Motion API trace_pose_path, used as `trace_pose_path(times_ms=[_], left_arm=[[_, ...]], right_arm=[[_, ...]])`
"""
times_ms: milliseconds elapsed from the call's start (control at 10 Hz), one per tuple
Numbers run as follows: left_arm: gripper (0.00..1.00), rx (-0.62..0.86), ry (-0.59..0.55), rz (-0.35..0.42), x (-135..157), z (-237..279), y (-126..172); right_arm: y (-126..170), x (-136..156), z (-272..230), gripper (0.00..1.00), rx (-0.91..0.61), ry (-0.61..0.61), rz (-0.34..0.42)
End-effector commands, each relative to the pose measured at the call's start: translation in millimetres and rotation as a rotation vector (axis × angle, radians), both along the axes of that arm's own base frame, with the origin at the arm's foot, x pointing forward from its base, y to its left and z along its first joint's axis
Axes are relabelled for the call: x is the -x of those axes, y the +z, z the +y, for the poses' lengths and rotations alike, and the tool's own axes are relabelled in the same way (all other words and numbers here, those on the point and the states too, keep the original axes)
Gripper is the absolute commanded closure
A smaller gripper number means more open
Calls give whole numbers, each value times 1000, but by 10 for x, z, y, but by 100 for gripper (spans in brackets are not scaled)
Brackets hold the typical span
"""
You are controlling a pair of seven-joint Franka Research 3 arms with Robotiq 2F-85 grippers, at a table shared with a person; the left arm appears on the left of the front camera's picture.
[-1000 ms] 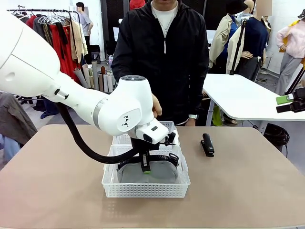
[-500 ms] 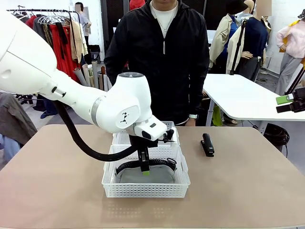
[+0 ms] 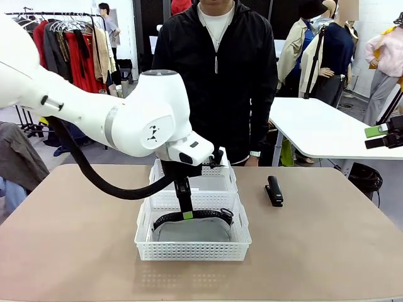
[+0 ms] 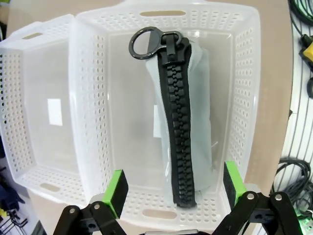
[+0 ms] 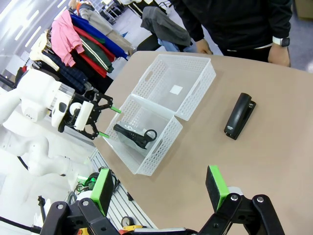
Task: Distribute items into two baskets.
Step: Place the picked Pencil pouch into the Organizing basket as instructed by the person, then pick up the Stapler that the person points to.
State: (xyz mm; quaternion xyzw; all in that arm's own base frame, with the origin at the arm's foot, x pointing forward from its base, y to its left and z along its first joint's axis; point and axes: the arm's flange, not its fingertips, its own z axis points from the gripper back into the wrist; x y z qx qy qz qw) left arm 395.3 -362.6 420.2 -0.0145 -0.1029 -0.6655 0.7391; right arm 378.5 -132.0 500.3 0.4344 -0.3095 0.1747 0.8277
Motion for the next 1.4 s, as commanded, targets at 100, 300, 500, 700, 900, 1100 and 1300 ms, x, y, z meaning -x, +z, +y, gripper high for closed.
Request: trace_pose_path(times_ms=[100, 300, 500, 700, 900, 1100, 1300], left_arm=[[0, 11, 17, 1, 97, 119, 73], [0, 7, 7, -6, 22, 28, 58], [0, 7, 7, -6, 22, 28, 58], [0, 7, 7, -6, 22, 28, 58], [0, 7, 7, -6, 22, 28, 58], [0, 7, 7, -6, 22, 28, 58], [0, 7, 7, -6, 22, 28, 58]], right_arm=[[15, 9, 17, 0, -12, -1, -3], [15, 9, 17, 0, -12, -1, -3], [15, 9, 17, 0, -12, -1, -3], [15, 9, 17, 0, -12, -1, -3], [15, 9, 17, 0, -12, -1, -3], [15, 9, 17, 0, -12, -1, -3], [15, 9, 17, 0, -12, -1, -3]])
